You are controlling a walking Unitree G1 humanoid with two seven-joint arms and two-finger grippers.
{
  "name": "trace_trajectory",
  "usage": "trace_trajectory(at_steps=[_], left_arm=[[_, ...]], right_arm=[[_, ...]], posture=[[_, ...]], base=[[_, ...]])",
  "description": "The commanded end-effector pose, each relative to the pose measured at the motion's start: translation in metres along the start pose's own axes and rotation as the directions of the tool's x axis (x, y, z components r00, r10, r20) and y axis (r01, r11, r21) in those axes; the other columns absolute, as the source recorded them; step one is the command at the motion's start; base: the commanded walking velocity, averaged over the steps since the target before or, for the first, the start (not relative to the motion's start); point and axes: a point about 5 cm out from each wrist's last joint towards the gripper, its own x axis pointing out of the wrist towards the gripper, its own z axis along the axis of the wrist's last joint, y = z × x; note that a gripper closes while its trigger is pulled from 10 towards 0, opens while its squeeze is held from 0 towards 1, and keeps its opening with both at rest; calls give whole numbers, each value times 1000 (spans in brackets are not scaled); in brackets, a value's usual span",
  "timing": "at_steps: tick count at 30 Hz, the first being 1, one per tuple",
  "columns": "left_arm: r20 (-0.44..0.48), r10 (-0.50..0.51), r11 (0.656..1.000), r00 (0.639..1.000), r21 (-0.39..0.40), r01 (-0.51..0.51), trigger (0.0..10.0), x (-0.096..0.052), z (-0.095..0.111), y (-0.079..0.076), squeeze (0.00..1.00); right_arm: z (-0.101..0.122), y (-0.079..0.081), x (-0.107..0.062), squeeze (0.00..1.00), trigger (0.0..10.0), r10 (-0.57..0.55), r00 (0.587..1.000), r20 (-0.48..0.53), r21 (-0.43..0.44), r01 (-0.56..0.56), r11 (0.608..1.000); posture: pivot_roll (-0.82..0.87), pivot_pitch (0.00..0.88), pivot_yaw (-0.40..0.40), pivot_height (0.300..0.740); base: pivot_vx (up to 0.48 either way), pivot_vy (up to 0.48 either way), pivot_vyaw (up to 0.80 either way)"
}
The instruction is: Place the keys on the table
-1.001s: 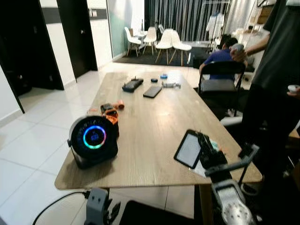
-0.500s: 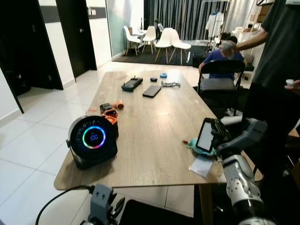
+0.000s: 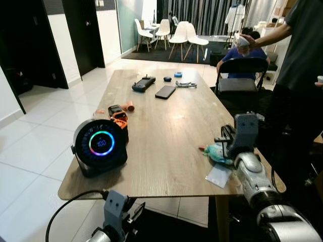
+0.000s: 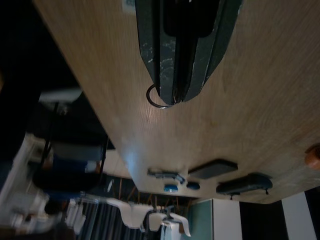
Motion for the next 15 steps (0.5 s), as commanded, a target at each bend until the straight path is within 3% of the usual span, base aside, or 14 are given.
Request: trace_trajectory(at_steps=[1, 8, 10, 15], left_arm=[[18, -2, 1000, 1000, 9, 2, 10000, -5, 1, 0, 0], [72, 57, 998, 996, -8, -57, 10000, -16, 9, 13, 0], [97, 28, 998, 995, -50, -23, 10000, -19, 16, 15, 0], [135, -6, 998, 991, -68, 15, 10000, -19, 28, 19, 0]], right_arm=[[-5, -3, -1, 0, 10000, -13, 1000, -12, -58, 12, 998], [-3, -7, 0, 0, 10000, -43, 999, 2, -93, 42, 995], [-3, -9, 0, 0, 10000, -50, 999, 6, -99, 51, 994], [-1, -11, 0, 0, 10000, -62, 998, 13, -117, 63, 991]], posture=[[41, 136, 2, 740], [37, 139, 0, 740], [34, 138, -1, 740], [38, 138, -4, 740]], base=[[0, 0, 0], [0, 0, 0], [0, 0, 0], [0, 0, 0]])
